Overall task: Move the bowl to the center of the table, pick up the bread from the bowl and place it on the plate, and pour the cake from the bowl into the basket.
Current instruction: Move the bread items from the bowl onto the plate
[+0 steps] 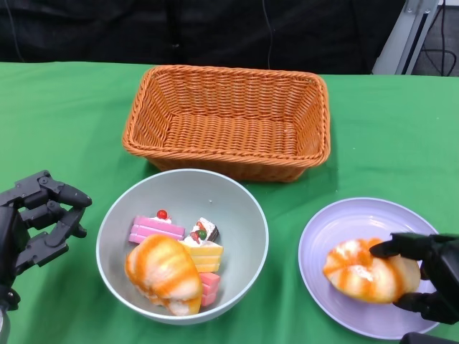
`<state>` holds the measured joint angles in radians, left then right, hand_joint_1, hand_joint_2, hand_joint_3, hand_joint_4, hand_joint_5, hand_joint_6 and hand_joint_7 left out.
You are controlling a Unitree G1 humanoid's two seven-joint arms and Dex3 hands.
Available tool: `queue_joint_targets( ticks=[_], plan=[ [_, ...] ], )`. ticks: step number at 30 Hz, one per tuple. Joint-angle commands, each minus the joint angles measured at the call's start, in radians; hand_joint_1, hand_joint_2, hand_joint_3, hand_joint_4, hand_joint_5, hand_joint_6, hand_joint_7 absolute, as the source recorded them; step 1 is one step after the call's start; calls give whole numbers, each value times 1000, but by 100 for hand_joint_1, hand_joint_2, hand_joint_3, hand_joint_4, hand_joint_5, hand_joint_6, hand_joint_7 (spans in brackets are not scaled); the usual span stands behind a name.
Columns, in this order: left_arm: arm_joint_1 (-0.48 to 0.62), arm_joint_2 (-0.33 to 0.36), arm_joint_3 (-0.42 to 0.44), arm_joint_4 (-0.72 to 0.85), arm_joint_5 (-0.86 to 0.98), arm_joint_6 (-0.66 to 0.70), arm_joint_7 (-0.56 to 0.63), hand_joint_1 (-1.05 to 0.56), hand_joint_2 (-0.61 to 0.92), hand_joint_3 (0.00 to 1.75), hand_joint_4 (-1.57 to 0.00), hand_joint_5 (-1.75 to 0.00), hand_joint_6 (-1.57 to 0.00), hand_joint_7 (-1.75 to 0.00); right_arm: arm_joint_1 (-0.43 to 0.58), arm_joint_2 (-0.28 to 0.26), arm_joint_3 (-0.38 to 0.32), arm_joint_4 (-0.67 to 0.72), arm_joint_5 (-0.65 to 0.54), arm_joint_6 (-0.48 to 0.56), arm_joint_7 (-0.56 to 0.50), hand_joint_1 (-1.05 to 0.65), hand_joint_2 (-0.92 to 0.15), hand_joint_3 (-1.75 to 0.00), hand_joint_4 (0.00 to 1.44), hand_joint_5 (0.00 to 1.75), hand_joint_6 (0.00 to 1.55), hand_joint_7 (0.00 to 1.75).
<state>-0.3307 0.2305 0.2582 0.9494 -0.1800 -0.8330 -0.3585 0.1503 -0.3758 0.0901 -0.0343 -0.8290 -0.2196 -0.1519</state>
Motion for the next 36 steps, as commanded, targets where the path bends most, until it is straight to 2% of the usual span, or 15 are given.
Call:
queue_joint_targets(
  ticks=[1, 2, 3, 5, 6, 12, 17, 27, 31, 36],
  plan=[
    [-1, 23, 5, 3, 1, -9, 3, -19, 77, 57, -81, -142, -87, -107, 23, -39, 5, -88, -20, 62, 78, -30, -86, 0, 88, 67, 91, 2],
    [-2, 22, 5, 3, 2, -8, 6, -19, 77, 57, -80, -142, -87, -107, 31, -47, 9, -119, -25, 90, 126, -32, -87, 0, 85, 55, 83, 1],
    [-2, 21, 5, 2, 1, -5, 6, -19, 77, 57, -81, -142, -87, -107, 39, -62, 12, -161, -25, 128, 205, -34, -88, 0, 79, 33, 70, 1],
    [-4, 21, 4, 3, 3, -8, 6, -17, 77, 58, -81, -141, -87, -106, 50, -93, 14, -246, -23, 207, 371, -38, -89, 0, 61, 11, 47, 0],
    [-4, 21, 4, 3, 3, -8, 6, -17, 77, 58, -81, -141, -87, -106, 53, -102, 15, -275, -23, 233, 421, -40, -88, 0, 53, 5, 39, 0],
    [-6, 24, 4, 5, 2, -4, 3, -17, 77, 59, -81, -140, -88, -105, 56, -116, 5, -406, -18, 320, 559, -49, -87, -1, 41, 0, 32, 0],
    [-5, 25, 3, 9, 9, -12, 9, -18, 76, 59, -81, -141, -88, -106, 50, -122, 1, -465, -11, 362, 626, -55, -87, 0, 37, 0, 32, 0],
    [-4, 27, 6, 9, 11, -15, 7, -18, 75, 60, -81, -142, -87, -107, 51, -117, 4, -495, -24, 407, 647, -58, -87, 0, 35, 1, 31, 1],
    [-4, 26, 6, 7, 10, -6, 8, -19, 75, 59, -82, -141, -88, -107, 62, -85, -7, -494, 12, 384, 569, -54, -87, 0, 42, 4, 36, 2],
    [-9, 25, 6, 13, 8, -8, 5, -17, 77, 59, -81, -141, -87, -107, 63, -29, -26, -509, 140, 255, 418, -54, -90, -1, 56, 8, 46, 4]
  ],
)
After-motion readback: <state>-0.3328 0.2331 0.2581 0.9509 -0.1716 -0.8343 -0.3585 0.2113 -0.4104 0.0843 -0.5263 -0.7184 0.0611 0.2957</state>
